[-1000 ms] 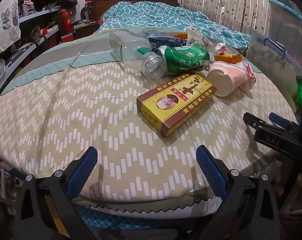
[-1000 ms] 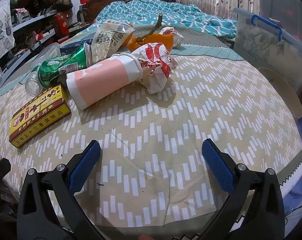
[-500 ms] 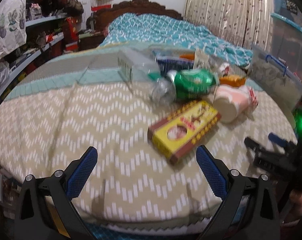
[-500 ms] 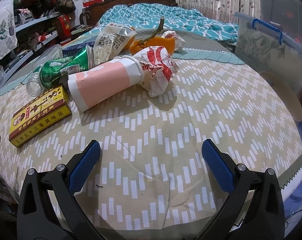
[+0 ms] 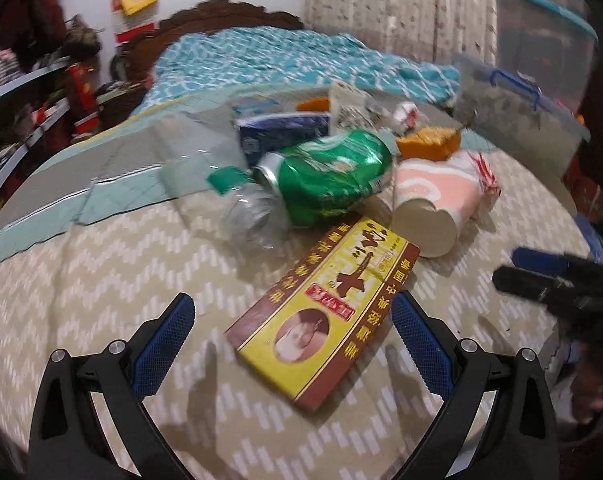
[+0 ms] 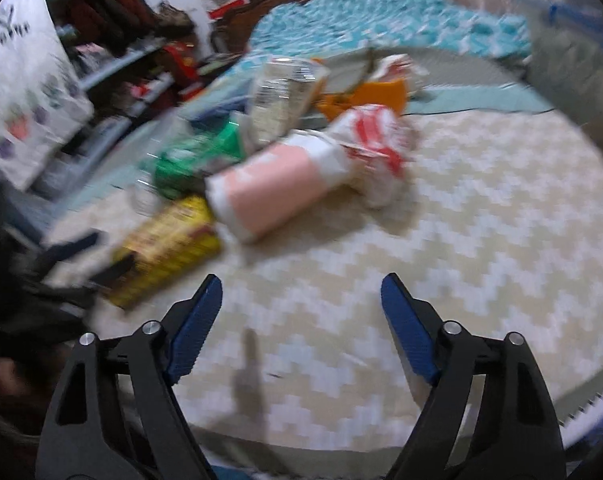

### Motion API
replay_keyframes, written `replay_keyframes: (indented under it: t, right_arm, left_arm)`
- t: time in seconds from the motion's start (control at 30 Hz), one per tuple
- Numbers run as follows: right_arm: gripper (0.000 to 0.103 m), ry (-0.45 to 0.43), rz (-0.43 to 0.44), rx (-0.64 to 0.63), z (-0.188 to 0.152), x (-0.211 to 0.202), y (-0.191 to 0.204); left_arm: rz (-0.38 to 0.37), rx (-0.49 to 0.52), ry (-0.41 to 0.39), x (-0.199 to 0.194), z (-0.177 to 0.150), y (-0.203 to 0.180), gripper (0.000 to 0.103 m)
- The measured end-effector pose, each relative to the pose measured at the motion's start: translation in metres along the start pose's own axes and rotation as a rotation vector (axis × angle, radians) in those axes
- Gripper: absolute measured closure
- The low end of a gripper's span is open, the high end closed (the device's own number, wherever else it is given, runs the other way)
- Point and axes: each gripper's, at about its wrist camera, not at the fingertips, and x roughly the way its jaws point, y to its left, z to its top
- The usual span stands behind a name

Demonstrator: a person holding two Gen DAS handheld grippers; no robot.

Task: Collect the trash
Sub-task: 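Reach both tools toward the yellow box and pink paper cup, then grasp the yellow box with the left tool while the right tool grasps the pink cup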

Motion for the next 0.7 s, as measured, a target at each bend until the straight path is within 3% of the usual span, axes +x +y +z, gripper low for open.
replay_keyframes:
  t: [0.1,0.27,0.33,0.4,0.57,0.6,0.7]
  right_arm:
    - [0.028,0.025,0.120,0.094,0.020,0.012,-0.007]
    - [0.028,0.088,0.207,0.225,0.047,0.049,-0.015]
    - [0.039,0.114,0.257,0.272,0.055,0.064,-0.018]
    - [0.046,0.122,0.310,0.301,0.054,0.070,-0.019]
    - [0.050,0.043,0.273,0.055,0.035,0.034,0.007]
    - [0.070,0.022,0.259,0.014,0.028,0.022,0.010]
    - [0.069,-0.016,0.231,-0.023,0.010,-0.003,-0.002]
  left_arm:
    - [-0.022,0.040,0.020,0.010,0.003,-0.003,0.009]
    - [-0.009,0.074,0.056,0.027,0.006,-0.009,0.009]
    - [-0.019,0.072,0.068,0.032,0.003,-0.009,0.011]
    - [-0.044,0.055,0.047,0.023,-0.002,-0.008,0.024]
    - [-0.100,0.057,0.038,0.003,-0.015,-0.013,0.031]
    - [-0.121,0.058,0.041,0.000,-0.017,-0.016,0.032]
    - [-0.168,0.068,0.047,-0.004,-0.018,-0.029,0.035]
